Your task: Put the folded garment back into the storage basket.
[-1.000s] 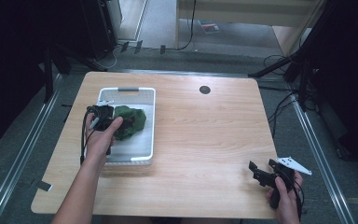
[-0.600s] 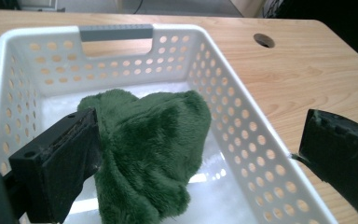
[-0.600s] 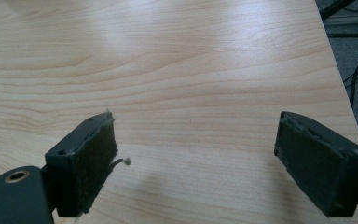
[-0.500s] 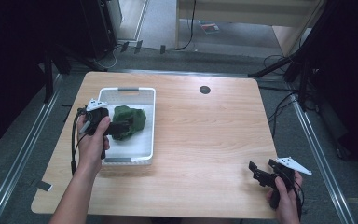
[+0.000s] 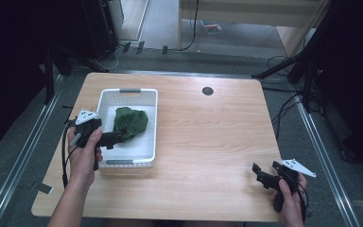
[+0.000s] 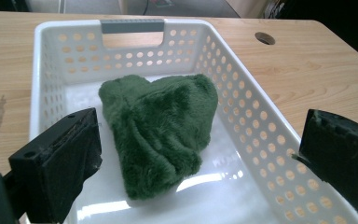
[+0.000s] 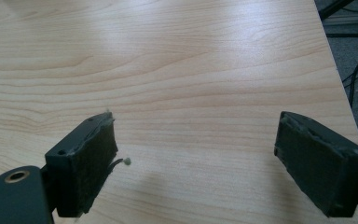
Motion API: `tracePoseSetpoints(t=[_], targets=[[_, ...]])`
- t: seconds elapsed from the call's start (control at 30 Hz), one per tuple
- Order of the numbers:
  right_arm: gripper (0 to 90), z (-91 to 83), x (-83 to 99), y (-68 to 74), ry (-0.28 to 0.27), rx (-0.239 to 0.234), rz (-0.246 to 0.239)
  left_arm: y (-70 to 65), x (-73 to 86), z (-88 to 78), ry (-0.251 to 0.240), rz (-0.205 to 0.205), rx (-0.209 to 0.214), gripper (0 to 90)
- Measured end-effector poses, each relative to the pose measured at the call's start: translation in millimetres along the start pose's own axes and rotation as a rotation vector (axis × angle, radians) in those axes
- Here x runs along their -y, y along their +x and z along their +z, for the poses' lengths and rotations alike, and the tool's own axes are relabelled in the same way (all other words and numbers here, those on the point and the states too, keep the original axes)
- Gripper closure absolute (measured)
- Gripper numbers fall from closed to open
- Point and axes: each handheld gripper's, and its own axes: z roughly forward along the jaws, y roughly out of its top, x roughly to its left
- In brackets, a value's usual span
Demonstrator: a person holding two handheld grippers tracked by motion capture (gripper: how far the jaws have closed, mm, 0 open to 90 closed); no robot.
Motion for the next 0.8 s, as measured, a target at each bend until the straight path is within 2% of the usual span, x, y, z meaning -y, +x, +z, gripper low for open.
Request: tracePoseSetpoints(t=[0.43, 0.6, 0.67, 0.8], targets=[[13.0, -0.2, 0.1, 0.5, -0.001, 0.004, 0.0, 14.3, 19.6, -32.7, -0.036, 0.004, -0.027, 0.0], [13.1, -0.2, 0.1, 0.4, -0.001, 0.004, 0.001, 25.0, 31.3, -44.5, -0.043, -0.016, -0.035, 0.0], [13.0, -0.2, 0.1, 0.5, -0.001, 0.005, 0.0, 29.6, 36.5, -48.6, -0.038, -0.028, -0.025, 0.0], [13.1, 0.0, 0.0, 0.4, 0.0, 0.006, -0.002, 35.4, 44.9, -55.3, -0.037, -0.029, -0.03, 0.0]])
